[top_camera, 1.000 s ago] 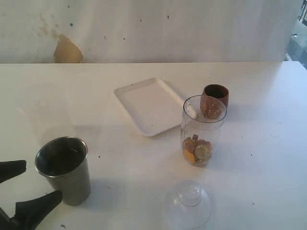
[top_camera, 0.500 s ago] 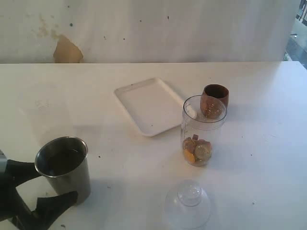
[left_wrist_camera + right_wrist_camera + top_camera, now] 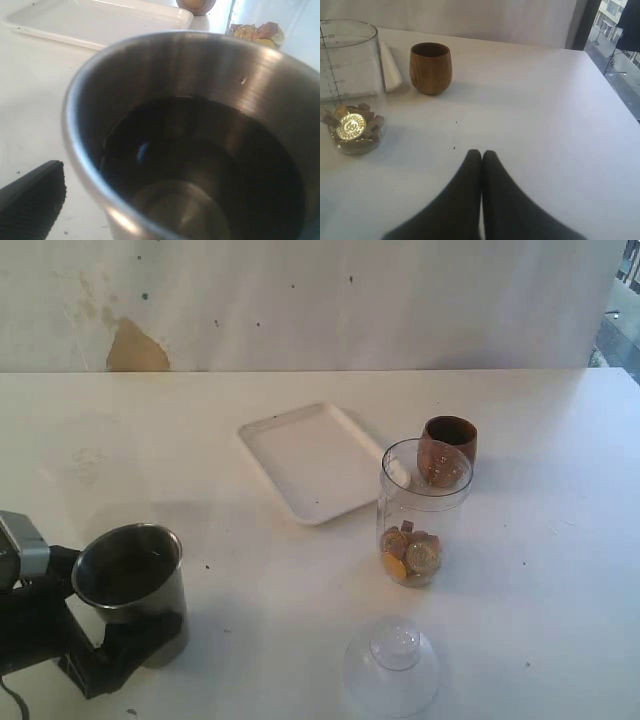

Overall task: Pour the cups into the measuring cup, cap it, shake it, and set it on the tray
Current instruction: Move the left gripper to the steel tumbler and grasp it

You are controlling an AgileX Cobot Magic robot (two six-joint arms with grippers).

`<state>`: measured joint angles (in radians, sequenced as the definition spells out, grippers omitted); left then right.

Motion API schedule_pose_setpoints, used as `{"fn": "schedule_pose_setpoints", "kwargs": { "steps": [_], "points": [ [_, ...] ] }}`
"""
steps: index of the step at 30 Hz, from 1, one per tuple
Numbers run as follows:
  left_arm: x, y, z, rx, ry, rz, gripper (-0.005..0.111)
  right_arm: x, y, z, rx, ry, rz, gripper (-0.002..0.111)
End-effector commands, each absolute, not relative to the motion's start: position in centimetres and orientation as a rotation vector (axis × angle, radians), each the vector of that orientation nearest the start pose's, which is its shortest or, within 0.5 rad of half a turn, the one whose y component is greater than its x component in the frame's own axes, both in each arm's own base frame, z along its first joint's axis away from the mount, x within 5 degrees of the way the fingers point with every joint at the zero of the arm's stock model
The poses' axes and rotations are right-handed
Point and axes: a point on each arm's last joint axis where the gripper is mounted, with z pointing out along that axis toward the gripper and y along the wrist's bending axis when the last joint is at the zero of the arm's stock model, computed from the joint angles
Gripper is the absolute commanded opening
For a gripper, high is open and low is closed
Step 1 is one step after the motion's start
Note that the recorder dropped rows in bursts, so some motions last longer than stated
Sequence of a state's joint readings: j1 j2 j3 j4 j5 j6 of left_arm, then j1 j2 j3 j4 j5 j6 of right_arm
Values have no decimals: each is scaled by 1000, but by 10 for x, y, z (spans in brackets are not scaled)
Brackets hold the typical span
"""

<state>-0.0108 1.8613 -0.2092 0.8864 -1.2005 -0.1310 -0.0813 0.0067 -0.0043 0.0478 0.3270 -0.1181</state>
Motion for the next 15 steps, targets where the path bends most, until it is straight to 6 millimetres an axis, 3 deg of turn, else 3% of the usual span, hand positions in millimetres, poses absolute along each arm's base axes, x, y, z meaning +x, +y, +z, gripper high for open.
{"fn": "schedule_pose_setpoints", "kwargs": {
  "steps": [1, 15],
  "points": [
    [202, -69, 97, 760, 1826, -684, 102, 54, -3, 185, -3, 1801, -89, 0],
    [205, -71, 97, 813, 1793, -675, 102, 54, -3, 185, -3, 1801, -89, 0]
  ]
}}
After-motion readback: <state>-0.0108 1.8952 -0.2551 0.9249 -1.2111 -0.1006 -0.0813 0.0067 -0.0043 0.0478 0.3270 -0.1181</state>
